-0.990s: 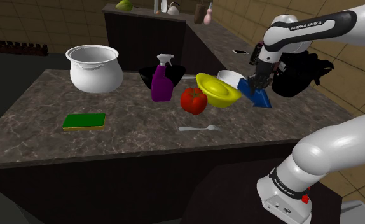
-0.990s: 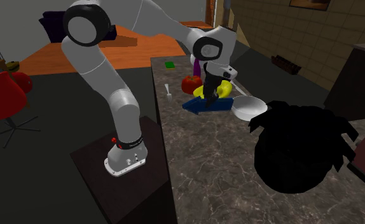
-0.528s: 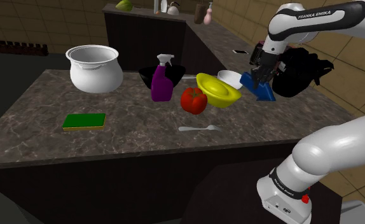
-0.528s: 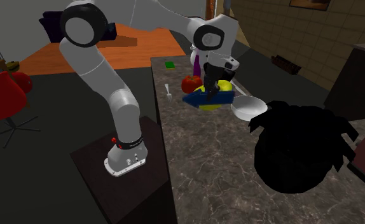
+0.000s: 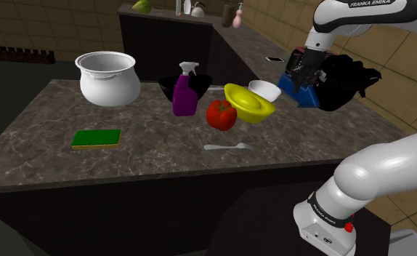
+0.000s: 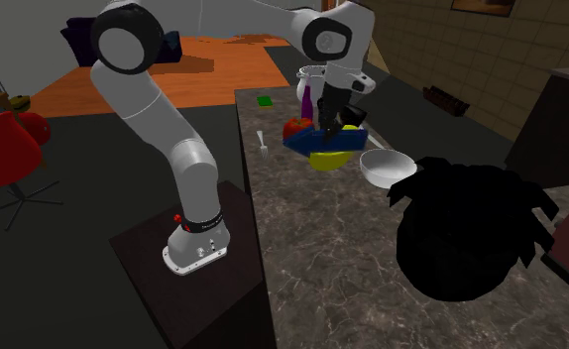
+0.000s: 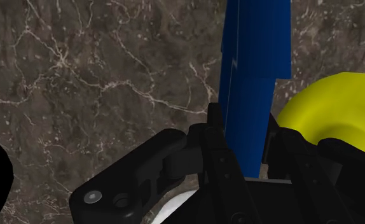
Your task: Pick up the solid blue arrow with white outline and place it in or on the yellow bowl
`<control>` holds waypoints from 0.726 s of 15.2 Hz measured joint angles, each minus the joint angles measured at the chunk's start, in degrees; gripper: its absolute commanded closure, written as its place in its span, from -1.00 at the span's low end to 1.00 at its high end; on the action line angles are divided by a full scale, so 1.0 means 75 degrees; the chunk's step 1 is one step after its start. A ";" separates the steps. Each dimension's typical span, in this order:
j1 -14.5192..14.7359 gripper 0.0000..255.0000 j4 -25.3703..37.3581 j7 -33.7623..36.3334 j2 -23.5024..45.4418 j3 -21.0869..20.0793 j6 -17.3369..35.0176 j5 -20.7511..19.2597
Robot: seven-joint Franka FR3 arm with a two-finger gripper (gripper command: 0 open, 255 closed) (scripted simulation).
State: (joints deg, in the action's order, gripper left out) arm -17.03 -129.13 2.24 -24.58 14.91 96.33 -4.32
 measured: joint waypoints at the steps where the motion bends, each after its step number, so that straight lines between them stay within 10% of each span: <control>1: -0.0001 1.00 0.0111 -0.0005 -0.0011 -0.0004 -0.0122 0.0001; 11: 0.0240 1.00 0.1235 0.0361 0.0546 -0.0291 -0.0703 0.0299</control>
State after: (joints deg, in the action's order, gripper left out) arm -15.23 -119.87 4.94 -20.48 12.73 91.06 -2.08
